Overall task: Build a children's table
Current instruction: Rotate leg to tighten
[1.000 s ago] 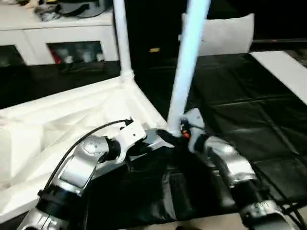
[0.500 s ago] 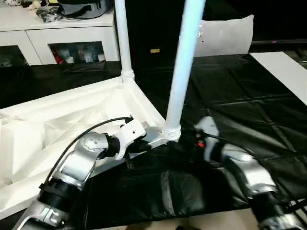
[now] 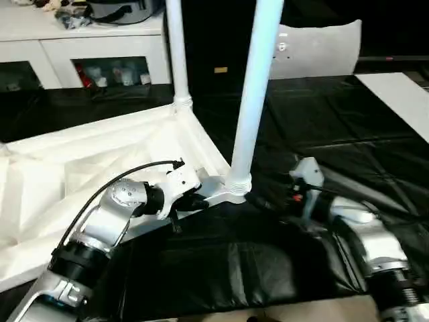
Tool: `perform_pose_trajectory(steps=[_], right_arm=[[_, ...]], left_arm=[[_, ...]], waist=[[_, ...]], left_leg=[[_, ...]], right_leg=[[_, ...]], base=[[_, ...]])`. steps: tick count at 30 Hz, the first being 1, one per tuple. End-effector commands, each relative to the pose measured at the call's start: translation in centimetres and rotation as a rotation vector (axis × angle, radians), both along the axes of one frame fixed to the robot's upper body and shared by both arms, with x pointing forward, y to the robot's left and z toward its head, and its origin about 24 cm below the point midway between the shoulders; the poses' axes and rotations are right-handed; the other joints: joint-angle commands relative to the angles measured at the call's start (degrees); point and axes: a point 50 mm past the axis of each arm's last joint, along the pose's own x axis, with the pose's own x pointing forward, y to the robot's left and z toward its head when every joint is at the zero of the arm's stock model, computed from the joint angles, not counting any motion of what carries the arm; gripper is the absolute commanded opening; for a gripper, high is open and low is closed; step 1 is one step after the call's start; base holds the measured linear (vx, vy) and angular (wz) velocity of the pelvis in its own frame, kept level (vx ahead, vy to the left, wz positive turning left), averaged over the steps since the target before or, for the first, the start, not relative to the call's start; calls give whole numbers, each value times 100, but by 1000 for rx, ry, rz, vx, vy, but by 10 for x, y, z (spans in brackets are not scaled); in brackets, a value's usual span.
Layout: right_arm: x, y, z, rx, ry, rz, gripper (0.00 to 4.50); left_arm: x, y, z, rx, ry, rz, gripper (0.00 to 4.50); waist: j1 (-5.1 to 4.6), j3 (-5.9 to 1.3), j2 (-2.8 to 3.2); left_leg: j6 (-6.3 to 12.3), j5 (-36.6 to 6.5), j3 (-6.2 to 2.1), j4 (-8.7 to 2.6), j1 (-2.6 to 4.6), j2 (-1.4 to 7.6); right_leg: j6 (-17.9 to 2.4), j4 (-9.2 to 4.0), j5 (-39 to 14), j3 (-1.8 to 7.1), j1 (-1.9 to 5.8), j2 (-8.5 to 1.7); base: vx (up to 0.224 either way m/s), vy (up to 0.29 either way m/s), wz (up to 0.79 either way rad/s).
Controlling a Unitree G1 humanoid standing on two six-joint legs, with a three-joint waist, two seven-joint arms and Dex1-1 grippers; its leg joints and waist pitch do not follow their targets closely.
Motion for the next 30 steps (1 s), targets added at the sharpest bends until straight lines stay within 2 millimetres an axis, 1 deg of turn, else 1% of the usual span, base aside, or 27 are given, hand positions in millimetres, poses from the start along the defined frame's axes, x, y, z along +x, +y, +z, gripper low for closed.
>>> perform_pose_trajectory(steps=[1, 4, 5, 11, 12, 14, 15, 16, 17, 20, 25, 26, 27, 29, 30], right_arm=[[2, 2, 11, -19, -51, 63, 442], [2, 2, 12, -36, -46, 97, 442], [1, 3, 12, -49, -42, 124, 442], [4, 6, 14, -69, -58, 186, 442], [5, 7, 14, -76, -68, 206, 442], [6, 9, 15, -75, -69, 222, 442], [7, 10, 15, -77, -70, 227, 442], [7, 11, 15, -77, -66, 238, 442], [8, 12, 15, -79, -62, 250, 442], [8, 14, 15, -82, -62, 267, 442], [6, 18, 13, -77, -43, 325, 442], [6, 18, 13, -77, -40, 333, 417], [5, 19, 12, -78, -34, 347, 408], [3, 20, 11, -82, -27, 366, 405], [3, 20, 10, -84, -26, 369, 396]], left_arm=[[0, -1, 4, 26, -9, -90, 0], [-1, 0, 3, 41, -5, -128, 0], [-2, 1, 2, 49, 5, -150, 0], [-2, 0, 2, 74, 10, -231, 0], [-3, -1, 2, 75, 13, -261, 0], [-4, -2, 2, 75, 18, -286, 0], [-5, -3, 2, 76, 21, -298, 0], [-6, -4, 1, 76, 24, -312, 0], [-7, -6, 1, 74, 25, -328, 0], [-9, -8, 1, 71, 29, -348, 0], [-10, -11, 0, 73, 28, -372, 0], [-10, -11, 0, 73, 29, -375, 0], [-11, -12, 0, 73, 29, -378, 0], [-11, -12, 0, 74, 29, -384, 0], [-11, -12, 0, 75, 30, -386, 0]], waist=[[21, -409, 13], [47, -403, 10], [58, -402, 1], [105, -403, 13], [121, -414, -40], [161, -408, -11], [175, -412, -8], [180, -406, -26], [198, -411, -14], [220, -406, -23], [221, -396, -30], [225, -394, -35], [226, -394, -40], [226, -391, -43], [231, -394, -40]], left_leg=[[622, -881, 123, -341, -72, 59], [610, -904, 134, -342, -59, 68], [596, -956, 138, -345, -55, 64], [537, -999, 135, -341, -47, 83], [532, -982, 142, -338, -47, 88], [519, -958, 148, -337, -40, 89], [507, -970, 150, -338, -34, 91], [500, -967, 158, -336, -36, 90], [485, -963, 157, -335, -24, 97], [447, -1015, 158, -335, -36, 100], [431, -1145, 165, -331, -32, 91], [427, -1166, 164, -332, -31, 91], [430, -1177, 168, -328, -33, 88], [426, -1176, 166, -330, -33, 91], [428, -1177, 166, -328, -31, 91]], right_leg=[[-968, -324, -1636, 302, 409, -277], [-998, -319, -1638, 307, 403, -279], [-974, -327, -1741, 302, 405, -281], [-987, -311, -1732, 316, 395, -290], [-992, -305, -1712, 319, 400, -297], [-999, -297, -1753, 324, 392, -298], [-1006, -291, -1771, 322, 389, -295], [-996, -296, -1782, 324, 388, -292], [-1001, -285, -1788, 328, 384, -298], [-960, -278, -1840, 333, 386, -300], [-879, -309, -2100, 319, 375, -298], [-852, -314, -2156, 317, 375, -300], [-828, -321, -2195, 316, 372, -296], [-801, -323, -2245, 314, 368, -295], [-789, -325, -2263, 315, 367, -298]], base=[[0, 0, 0], [0, 0, 0], [0, 0, 0], [0, 0, 0], [0, 0, 0], [0, 0, 0], [0, 0, 0], [0, 0, 0], [0, 0, 0], [0, 0, 0], [0, 0, 0], [0, 0, 0], [0, 0, 0], [0, 0, 0], [0, 0, 0]])
